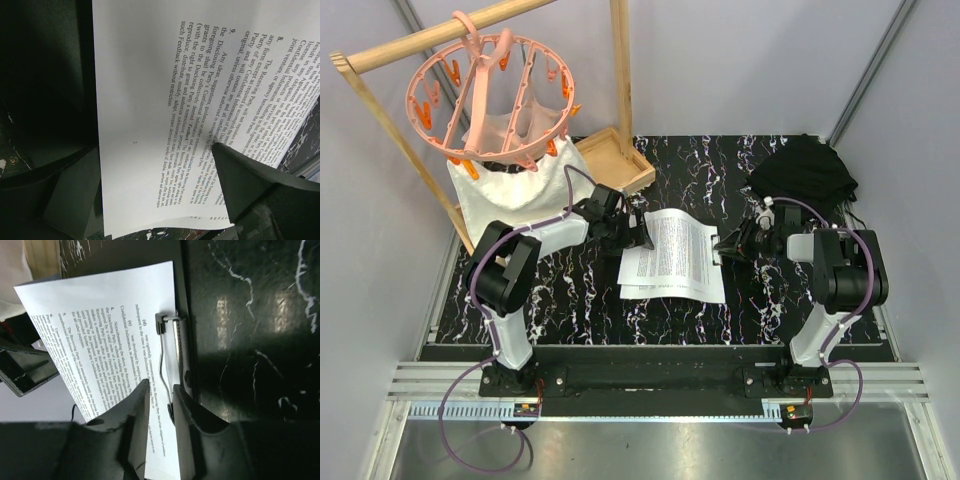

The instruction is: Put the files into the folder

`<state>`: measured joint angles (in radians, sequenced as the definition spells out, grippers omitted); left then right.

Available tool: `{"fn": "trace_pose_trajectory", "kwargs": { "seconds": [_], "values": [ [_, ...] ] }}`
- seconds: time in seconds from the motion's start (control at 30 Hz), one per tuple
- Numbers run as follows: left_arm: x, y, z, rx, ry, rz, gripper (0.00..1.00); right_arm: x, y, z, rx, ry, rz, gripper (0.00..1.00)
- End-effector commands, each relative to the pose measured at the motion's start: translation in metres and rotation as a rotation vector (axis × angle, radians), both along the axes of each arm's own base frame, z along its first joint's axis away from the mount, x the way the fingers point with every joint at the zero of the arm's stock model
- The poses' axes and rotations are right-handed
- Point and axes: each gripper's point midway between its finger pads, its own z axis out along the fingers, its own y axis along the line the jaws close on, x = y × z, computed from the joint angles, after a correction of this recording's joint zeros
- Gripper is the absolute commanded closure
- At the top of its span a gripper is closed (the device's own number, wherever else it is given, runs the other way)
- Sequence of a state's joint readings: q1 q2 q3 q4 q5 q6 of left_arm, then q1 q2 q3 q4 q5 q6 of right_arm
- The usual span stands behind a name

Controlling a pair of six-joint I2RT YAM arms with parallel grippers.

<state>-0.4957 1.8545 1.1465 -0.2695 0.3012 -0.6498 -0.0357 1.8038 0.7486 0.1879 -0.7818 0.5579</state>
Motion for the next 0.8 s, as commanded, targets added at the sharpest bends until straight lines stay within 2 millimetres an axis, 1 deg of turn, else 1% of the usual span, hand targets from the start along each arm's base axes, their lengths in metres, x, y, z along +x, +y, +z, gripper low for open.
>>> {"fn": "trace_pose_trajectory", "kwargs": {
  "seconds": [0.0, 0.03, 0.07, 0.1, 0.13, 0.17, 0.2, 0.23, 0.27, 0.3, 0.33, 0.37, 0.4, 0.43, 0.47, 0.5, 0.53, 0.57, 0.6, 0.63, 0.67, 0.7, 0.73, 0.77],
  "values": [
    [-0.008, 0.014, -0.003, 0.085, -0.004, -0.014, 0.02, 0.009, -0.009, 0.026, -0.121, -0.070, -0.002, 0.62],
    [-0.007, 0.019, -0.002, 0.108, -0.015, -0.005, 0.01, 0.004, -0.012, 0.034, -0.143, -0.064, -0.001, 0.60],
    [-0.010, 0.025, 0.006, 0.124, -0.032, -0.011, 0.01, 0.009, -0.016, 0.043, -0.178, -0.086, -0.016, 0.56],
    [-0.010, 0.029, 0.010, 0.143, -0.045, -0.008, 0.01, 0.010, -0.018, 0.050, -0.200, -0.098, -0.019, 0.54],
    [-0.009, 0.038, 0.012, 0.188, -0.071, -0.008, 0.01, 0.005, -0.025, 0.056, -0.253, -0.092, -0.031, 0.52],
    [-0.013, 0.045, 0.022, 0.214, -0.083, -0.006, 0.01, 0.010, -0.029, 0.068, -0.283, -0.116, -0.039, 0.48],
    [-0.012, 0.054, 0.027, 0.257, -0.106, 0.010, 0.01, 0.009, -0.032, 0.073, -0.320, -0.131, -0.030, 0.47],
    [-0.013, 0.058, 0.032, 0.276, -0.124, 0.001, 0.01, 0.004, -0.040, 0.077, -0.371, -0.111, -0.046, 0.46],
    [-0.017, 0.061, 0.047, 0.277, -0.149, -0.001, 0.01, 0.008, -0.045, 0.089, -0.401, -0.127, -0.058, 0.44],
    [-0.019, 0.064, 0.055, 0.280, -0.165, -0.001, 0.01, 0.007, -0.049, 0.093, -0.432, -0.135, -0.055, 0.43],
    [-0.023, 0.063, 0.062, 0.268, -0.177, -0.016, 0.01, -0.001, -0.046, 0.098, -0.471, -0.129, -0.042, 0.42],
    [-0.028, 0.060, 0.082, 0.228, -0.216, -0.027, 0.01, 0.001, -0.047, 0.109, -0.496, -0.149, -0.046, 0.41],
    [-0.036, 0.052, 0.093, 0.167, -0.218, -0.065, 0.01, -0.001, -0.049, 0.115, -0.521, -0.160, -0.047, 0.40],
    [-0.043, 0.046, 0.102, 0.126, -0.229, -0.098, 0.01, -0.007, -0.050, 0.123, -0.556, -0.164, -0.052, 0.39],
    [-0.051, 0.042, 0.122, 0.072, -0.267, -0.125, 0.01, -0.006, -0.051, 0.134, -0.567, -0.183, -0.058, 0.38],
    [-0.063, 0.031, 0.136, -0.005, -0.268, -0.183, 0.01, -0.012, -0.052, 0.139, -0.579, -0.173, -0.056, 0.35],
    [-0.070, 0.027, 0.149, -0.048, -0.289, -0.217, 0.01, -0.014, -0.053, 0.151, -0.586, -0.194, -0.068, 0.23],
    [-0.079, 0.024, 0.174, -0.104, -0.344, -0.247, 0.01, -0.012, -0.052, 0.168, -0.584, -0.230, -0.073, 0.01],
    [-0.091, 0.017, 0.194, -0.179, -0.367, -0.305, 0.01, -0.019, -0.053, 0.180, -0.585, -0.245, -0.072, 0.00],
    [-0.103, 0.017, 0.221, -0.229, -0.435, -0.340, 0.01, -0.018, -0.053, 0.201, -0.583, -0.288, -0.082, 0.00],
    [-0.111, 0.016, 0.239, -0.267, -0.472, -0.366, 0.01, -0.020, -0.053, 0.212, -0.585, -0.312, -0.082, 0.00],
    [-0.125, 0.012, 0.268, -0.339, -0.524, -0.426, 0.01, -0.027, -0.054, 0.227, -0.589, -0.334, -0.092, 0.00],
    [-0.139, 0.016, 0.296, -0.384, -0.594, -0.455, 0.01, -0.026, -0.055, 0.250, -0.585, -0.383, -0.113, 0.00],
    [-0.154, 0.016, 0.317, -0.436, -0.632, -0.504, 0.01, -0.029, -0.057, 0.264, -0.585, -0.411, -0.127, 0.01]
  ]
}}
